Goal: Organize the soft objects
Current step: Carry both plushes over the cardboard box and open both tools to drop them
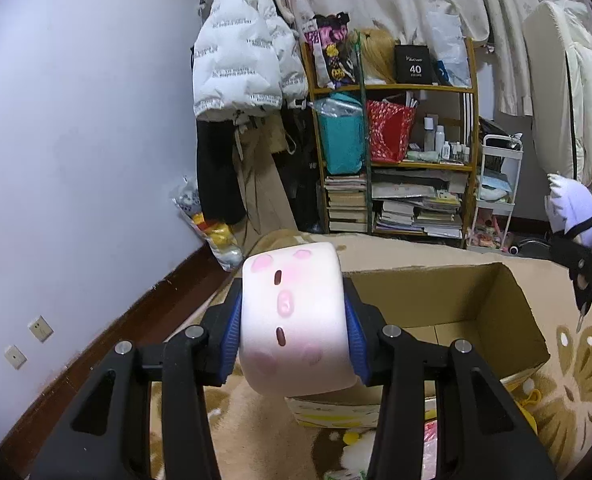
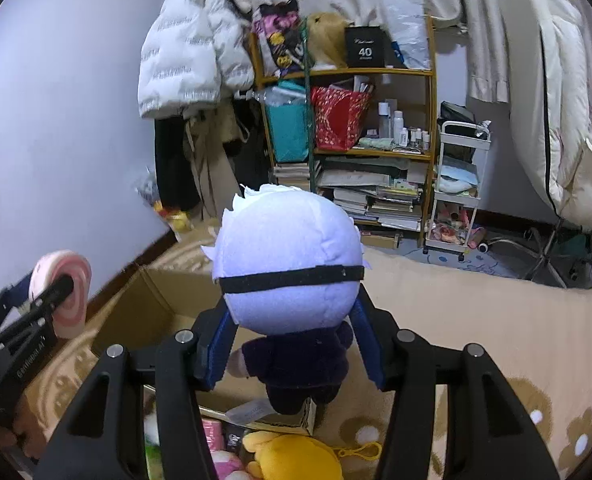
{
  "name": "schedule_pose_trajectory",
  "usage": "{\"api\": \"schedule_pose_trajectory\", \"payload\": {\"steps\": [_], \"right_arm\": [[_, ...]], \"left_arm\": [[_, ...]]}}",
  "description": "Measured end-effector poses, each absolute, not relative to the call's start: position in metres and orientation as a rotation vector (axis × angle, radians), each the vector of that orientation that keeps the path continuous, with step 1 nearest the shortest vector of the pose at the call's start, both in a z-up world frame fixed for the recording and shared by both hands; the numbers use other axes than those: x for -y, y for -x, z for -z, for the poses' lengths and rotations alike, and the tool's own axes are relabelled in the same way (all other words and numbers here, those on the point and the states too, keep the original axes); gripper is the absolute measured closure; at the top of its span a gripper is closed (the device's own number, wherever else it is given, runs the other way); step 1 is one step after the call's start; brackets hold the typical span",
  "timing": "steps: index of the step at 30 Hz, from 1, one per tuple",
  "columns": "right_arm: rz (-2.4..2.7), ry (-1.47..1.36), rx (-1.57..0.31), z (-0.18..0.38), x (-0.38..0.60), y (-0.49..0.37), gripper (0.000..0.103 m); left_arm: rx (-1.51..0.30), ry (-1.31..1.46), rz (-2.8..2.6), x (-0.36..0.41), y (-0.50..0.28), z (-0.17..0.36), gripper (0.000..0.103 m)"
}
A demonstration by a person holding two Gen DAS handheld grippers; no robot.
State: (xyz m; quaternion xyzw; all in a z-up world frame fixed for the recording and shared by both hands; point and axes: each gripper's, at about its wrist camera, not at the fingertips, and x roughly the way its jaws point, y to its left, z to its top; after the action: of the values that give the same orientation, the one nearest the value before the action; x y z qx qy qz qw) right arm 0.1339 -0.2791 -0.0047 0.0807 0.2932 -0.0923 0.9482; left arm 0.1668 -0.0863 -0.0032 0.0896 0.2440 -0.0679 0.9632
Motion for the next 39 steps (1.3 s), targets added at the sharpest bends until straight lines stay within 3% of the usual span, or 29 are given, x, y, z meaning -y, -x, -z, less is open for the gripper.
{"api": "schedule_pose_trajectory", "payload": {"steps": [7,19,22,30,35,39], "right_arm": [[0.231,-0.051,-0.643,0.025,0.265,-0.152,0.045],[0.125,-0.166,-0.664,0.034,0.268,-0.16,0.044],[0.103,-0.168,-0.691,0.039,0.264,-0.163,0.043],[0.081,-0.162,-0.732,0.045,0.261,-0.163,0.042],[0.063,-0.192,-0.741,0.045,0.266,-0.162,0.027],[0.059,-0.187,-0.719,0.041,0.267,-0.159,0.022]], "left_arm": [[-0.527,-0.184,0.163,0.097,-0.175,0.02,0.059],[-0.604,-0.204,0.201,0.114,-0.182,0.047,0.056],[-0.601,-0.214,0.202,0.116,-0.18,0.048,0.052],[-0.592,-0.227,0.212,0.119,-0.173,0.051,0.026],[-0.586,-0.241,0.197,0.116,-0.168,0.047,0.018],[-0.594,-0.213,0.18,0.107,-0.168,0.042,0.013]]}}
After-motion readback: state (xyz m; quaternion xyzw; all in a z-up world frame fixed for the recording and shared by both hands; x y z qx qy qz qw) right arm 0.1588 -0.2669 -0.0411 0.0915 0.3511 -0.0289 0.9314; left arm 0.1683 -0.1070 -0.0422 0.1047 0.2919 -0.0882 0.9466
